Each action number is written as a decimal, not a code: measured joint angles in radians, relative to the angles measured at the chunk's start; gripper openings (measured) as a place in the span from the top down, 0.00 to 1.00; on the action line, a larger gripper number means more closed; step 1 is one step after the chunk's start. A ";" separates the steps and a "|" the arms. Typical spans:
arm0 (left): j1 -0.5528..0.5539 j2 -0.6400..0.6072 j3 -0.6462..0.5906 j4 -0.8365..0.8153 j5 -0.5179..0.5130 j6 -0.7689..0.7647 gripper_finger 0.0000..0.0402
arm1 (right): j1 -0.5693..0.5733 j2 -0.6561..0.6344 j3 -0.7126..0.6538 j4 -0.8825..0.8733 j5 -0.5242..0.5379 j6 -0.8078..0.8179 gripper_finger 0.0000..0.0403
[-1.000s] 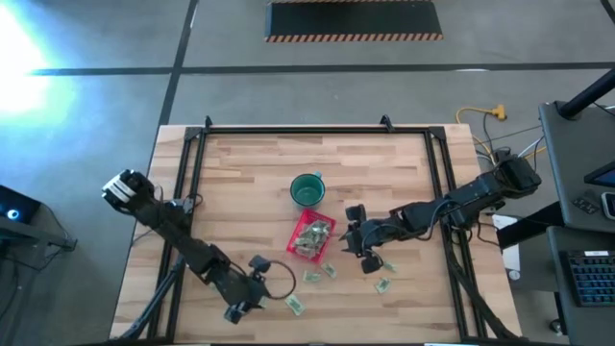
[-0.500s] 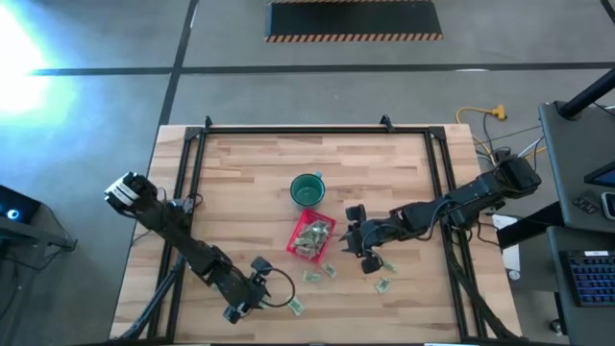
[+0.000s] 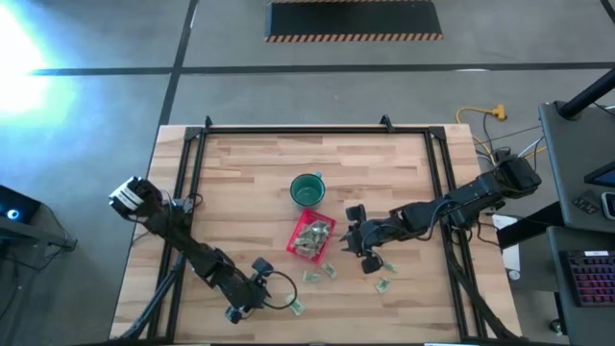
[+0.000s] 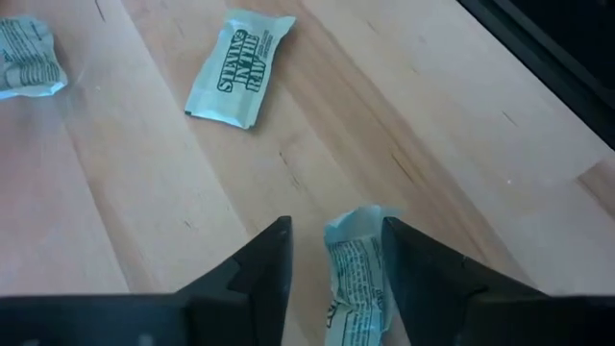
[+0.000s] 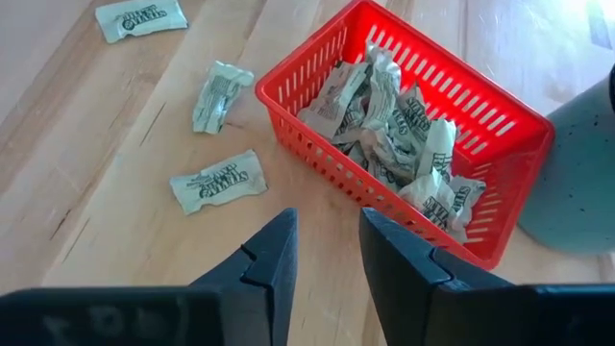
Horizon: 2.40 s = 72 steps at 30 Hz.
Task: Pick and place items into bin
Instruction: Put the light green stevia packet into the red bin
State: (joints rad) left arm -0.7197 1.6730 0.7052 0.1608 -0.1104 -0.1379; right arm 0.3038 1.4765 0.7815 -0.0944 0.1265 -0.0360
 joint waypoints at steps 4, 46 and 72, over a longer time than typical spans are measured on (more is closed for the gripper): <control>0.000 -0.002 0.000 -0.002 0.001 0.031 0.75 | 0.000 0.000 0.000 0.000 0.000 0.000 0.75; 0.244 -0.037 0.046 0.359 -0.577 0.721 0.98 | 0.000 0.000 0.000 -0.001 0.001 0.003 0.81; 0.288 -0.033 0.037 0.354 -0.494 0.614 0.70 | 0.000 0.000 0.000 -0.033 -0.047 0.058 0.83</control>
State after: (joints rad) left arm -0.4313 1.6402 0.7422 0.5148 -0.6047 0.4763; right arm 0.3035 1.4765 0.7815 -0.1273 0.0794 0.0222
